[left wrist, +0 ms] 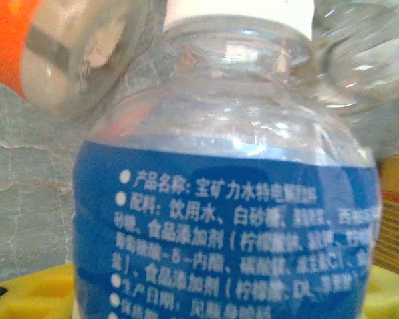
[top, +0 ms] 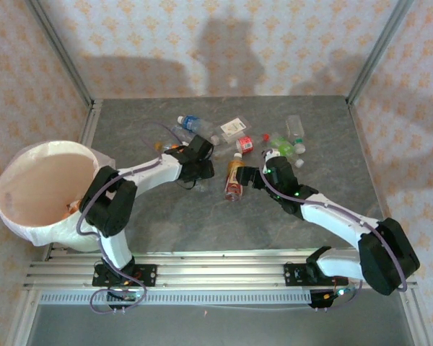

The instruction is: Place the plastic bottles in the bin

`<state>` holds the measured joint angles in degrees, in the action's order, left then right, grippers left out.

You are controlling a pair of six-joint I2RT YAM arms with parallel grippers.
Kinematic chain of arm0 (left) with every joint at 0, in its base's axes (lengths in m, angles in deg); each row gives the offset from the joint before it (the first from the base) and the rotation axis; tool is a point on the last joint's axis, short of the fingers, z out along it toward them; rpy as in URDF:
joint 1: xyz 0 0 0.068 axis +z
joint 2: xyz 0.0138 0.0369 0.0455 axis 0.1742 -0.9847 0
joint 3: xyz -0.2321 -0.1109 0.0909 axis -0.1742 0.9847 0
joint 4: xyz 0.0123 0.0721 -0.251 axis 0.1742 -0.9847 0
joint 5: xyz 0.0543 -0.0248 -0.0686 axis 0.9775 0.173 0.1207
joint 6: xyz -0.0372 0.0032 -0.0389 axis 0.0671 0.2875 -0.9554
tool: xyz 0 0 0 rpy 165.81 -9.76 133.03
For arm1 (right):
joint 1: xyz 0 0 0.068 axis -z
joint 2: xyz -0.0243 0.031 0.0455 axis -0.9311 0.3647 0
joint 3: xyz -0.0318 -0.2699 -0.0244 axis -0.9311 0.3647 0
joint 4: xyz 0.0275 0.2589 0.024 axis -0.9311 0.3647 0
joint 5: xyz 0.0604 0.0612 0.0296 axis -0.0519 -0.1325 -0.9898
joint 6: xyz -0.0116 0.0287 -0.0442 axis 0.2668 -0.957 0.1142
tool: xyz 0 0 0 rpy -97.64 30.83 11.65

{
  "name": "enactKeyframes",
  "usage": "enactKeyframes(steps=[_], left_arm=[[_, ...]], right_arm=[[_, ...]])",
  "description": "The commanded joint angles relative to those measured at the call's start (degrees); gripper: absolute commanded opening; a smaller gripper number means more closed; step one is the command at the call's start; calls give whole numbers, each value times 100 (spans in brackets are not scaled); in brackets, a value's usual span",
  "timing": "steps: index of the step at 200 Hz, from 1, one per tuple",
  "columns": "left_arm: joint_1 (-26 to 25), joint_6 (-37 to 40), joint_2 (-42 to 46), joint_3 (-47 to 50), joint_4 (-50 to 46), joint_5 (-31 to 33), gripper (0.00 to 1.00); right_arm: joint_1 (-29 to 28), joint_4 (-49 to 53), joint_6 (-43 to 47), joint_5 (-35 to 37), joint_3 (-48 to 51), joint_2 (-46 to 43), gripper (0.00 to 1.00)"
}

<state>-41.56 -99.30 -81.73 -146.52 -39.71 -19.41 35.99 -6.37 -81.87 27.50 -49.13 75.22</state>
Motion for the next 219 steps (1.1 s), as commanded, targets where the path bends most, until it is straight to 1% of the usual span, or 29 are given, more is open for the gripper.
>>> enactKeyframes(steps=[1,24,47,74,86,112,124,161,195,219], left_arm=[[-52,190,395,-75,-67,112,53],[-57,456,715,-124,-36,190,52],[-55,763,901,-356,-311,431,50],[-59,896,1138,-645,-542,462,49],[-56,909,1298,-841,-681,599,48],[-56,918,1697,-1266,-1120,1388,47],[-55,1170,1836,-1486,-1340,1730,47],[-55,1425,2389,-1859,-1750,2914,47],[-55,1482,2825,-2398,-2228,3589,44],[-45,1724,3011,-2595,-2286,4107,43]], right_arm=[[-34,-278,-193,199,-7,-1,99],[-44,-184,-188,276,-51,21,99],[-43,-188,-165,298,-58,14,99],[-43,-192,-139,289,-68,7,99],[-45,-186,-136,312,-68,5,99],[-43,-186,-151,325,-77,27,99],[-49,-178,-143,317,-101,23,99],[-44,-195,-119,387,-130,-11,99],[-43,-155,-74,365,-171,34,99],[-45,-153,-102,361,-190,83,99]])
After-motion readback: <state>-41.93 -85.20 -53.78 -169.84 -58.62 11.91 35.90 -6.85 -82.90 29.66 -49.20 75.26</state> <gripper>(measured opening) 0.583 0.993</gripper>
